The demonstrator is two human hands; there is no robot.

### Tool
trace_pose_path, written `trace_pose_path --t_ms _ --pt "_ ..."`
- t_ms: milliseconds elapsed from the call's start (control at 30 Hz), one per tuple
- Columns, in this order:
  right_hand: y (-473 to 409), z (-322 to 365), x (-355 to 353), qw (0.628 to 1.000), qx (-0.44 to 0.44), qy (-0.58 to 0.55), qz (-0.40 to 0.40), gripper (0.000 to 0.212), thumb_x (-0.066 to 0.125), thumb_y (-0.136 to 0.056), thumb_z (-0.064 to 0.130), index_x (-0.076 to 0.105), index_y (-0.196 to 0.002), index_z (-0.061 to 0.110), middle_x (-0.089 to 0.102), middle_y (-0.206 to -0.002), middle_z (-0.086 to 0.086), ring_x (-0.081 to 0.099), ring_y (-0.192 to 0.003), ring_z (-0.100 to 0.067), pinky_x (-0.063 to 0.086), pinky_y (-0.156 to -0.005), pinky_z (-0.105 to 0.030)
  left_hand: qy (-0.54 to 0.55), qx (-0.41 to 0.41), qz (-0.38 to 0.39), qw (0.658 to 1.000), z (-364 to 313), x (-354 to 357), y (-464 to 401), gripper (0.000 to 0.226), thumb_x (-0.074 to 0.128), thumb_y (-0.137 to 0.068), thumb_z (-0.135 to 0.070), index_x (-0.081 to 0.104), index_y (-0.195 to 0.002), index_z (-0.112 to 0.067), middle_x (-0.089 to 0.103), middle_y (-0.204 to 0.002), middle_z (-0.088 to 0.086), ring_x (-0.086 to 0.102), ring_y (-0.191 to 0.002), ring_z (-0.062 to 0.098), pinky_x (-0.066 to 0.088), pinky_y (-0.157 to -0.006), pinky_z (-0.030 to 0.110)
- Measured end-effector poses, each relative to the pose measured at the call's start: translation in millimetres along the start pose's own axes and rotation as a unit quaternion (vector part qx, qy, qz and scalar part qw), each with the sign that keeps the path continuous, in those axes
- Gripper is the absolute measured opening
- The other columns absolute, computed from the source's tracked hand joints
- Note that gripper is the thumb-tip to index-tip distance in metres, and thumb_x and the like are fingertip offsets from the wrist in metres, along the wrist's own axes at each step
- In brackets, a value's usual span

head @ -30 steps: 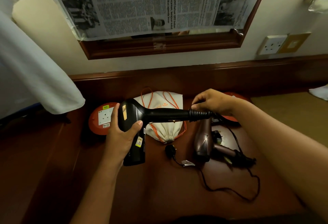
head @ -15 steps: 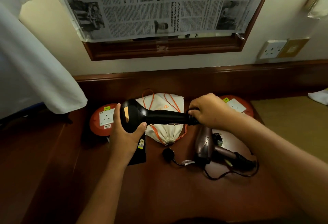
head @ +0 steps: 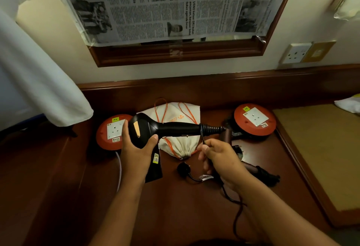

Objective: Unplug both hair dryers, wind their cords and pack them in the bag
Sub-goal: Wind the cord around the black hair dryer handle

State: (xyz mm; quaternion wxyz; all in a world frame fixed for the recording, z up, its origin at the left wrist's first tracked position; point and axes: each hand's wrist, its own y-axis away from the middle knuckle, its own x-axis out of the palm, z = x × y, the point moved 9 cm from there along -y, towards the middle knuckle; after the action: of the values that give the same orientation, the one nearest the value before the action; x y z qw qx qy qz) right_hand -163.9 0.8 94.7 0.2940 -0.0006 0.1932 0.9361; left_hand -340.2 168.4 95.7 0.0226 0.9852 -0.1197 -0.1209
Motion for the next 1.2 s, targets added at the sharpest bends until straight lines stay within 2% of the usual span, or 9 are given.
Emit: trace_pose_path --t_ms 233,467,600,700,767,867,1000,1067,1200 --pt "-3.1 -32.7 24.0 0.984 0.092 -0.101 0.115 0.05 0.038 -0.096 0.051 0.056 -0.074 0.009 0.031 -0.049 -0.001 0.023 -0.038 -0.009 0.015 -0.039 -0.02 0.078 -0.036 0.025 0.996 -2.2 1.1 -0.2 0.081 0.074 -0.081 -0.024 0.028 -0.145 -0.038 0.051 -0.132 -0.003 0.053 -0.118 0.019 0.051 -0.088 0.034" --pt "-32.0 -37.4 -0.6 0.986 0.053 -0.146 0.068 0.029 0.041 -0.1 0.027 0.053 -0.08 0.01 0.028 -0.056 0.001 0.022 -0.041 -0.007 0.016 -0.036 -0.017 0.06 -0.026 0.063 0.996 -12.6 -0.6 3.9 0.08 0.074 -0.08 -0.024 0.029 -0.145 -0.038 0.049 -0.126 -0.007 0.054 -0.114 0.019 0.051 -0.083 0.034" --pt "-44.0 -25.0 -15.9 0.995 0.029 -0.078 0.061 0.026 0.046 -0.098 0.022 0.058 -0.079 0.009 0.029 -0.057 -0.001 0.025 -0.046 -0.012 0.016 -0.045 -0.026 0.056 -0.021 0.088 0.994 -14.6 -1.2 3.2 0.079 0.075 -0.079 -0.023 0.032 -0.144 -0.037 0.054 -0.129 -0.001 0.058 -0.111 0.019 0.053 -0.075 0.03" --pt "-52.2 -20.8 -35.8 0.997 0.048 0.067 0.01 0.022 0.057 -0.092 0.018 0.059 -0.072 0.013 0.047 -0.06 -0.003 0.042 -0.053 -0.015 0.034 -0.051 -0.028 0.055 -0.014 0.108 0.993 -19.3 -3.0 1.3 0.078 0.073 -0.081 -0.022 0.032 -0.145 -0.035 0.056 -0.127 0.0 0.06 -0.106 0.016 0.05 -0.068 0.025" --pt "-54.2 -9.0 -45.8 0.994 0.031 0.1 0.004 0.021 0.054 -0.089 0.001 0.057 -0.069 0.009 0.052 -0.057 0.0 0.047 -0.052 -0.012 0.04 -0.051 -0.021 0.044 -0.003 0.119 0.992 -23.8 -4.4 0.9 0.078 0.072 -0.081 -0.021 0.03 -0.146 -0.035 0.053 -0.128 -0.001 0.058 -0.108 0.016 0.049 -0.069 0.023" --pt "-55.2 20.1 -41.7 0.978 -0.032 0.19 0.074 0.025 0.044 -0.084 -0.017 0.057 -0.072 0.0 0.047 -0.057 -0.003 0.04 -0.049 -0.011 0.032 -0.041 -0.012 0.023 0.019 0.123 0.992 -31.0 -7.5 1.0 0.081 0.072 -0.082 -0.022 0.027 -0.147 -0.036 0.048 -0.131 -0.003 0.053 -0.113 0.017 0.046 -0.073 0.021" --pt "-63.5 34.7 -43.7 0.976 -0.024 0.185 0.112 0.01 0.061 -0.089 0.011 0.068 -0.088 0.003 0.064 -0.077 -0.008 0.059 -0.065 -0.014 0.048 -0.06 -0.021 -0.028 0.057 0.128 0.99 -37.5 -6.1 3.0 0.083 0.072 -0.082 -0.02 0.025 -0.149 -0.031 0.041 -0.129 -0.008 0.046 -0.113 0.012 0.04 -0.073 0.011" --pt "-63.2 43.8 -44.6 0.973 -0.032 0.195 0.121 0.01 0.065 -0.087 0.018 0.069 -0.087 0.009 0.067 -0.075 -0.002 0.063 -0.065 -0.011 0.049 -0.059 -0.021 -0.052 0.07 0.124 0.988 -37.9 -5.1 3.8 0.083 0.072 -0.082 -0.02 0.024 -0.149 -0.028 0.039 -0.129 -0.01 0.044 -0.114 0.009 0.036 -0.073 0.007" --pt "-59.8 70.9 -47.9 0.951 -0.103 0.28 0.083 0.005 0.069 -0.084 0.018 0.072 -0.081 0.017 0.069 -0.072 0.006 0.064 -0.067 -0.004 0.047 -0.064 -0.019 -0.072 0.068 0.109 0.989 -28.5 -4.4 3.5 0.084 0.074 -0.081 -0.026 0.024 -0.148 -0.031 0.042 -0.133 -0.008 0.046 -0.116 0.012 0.042 -0.085 0.021"
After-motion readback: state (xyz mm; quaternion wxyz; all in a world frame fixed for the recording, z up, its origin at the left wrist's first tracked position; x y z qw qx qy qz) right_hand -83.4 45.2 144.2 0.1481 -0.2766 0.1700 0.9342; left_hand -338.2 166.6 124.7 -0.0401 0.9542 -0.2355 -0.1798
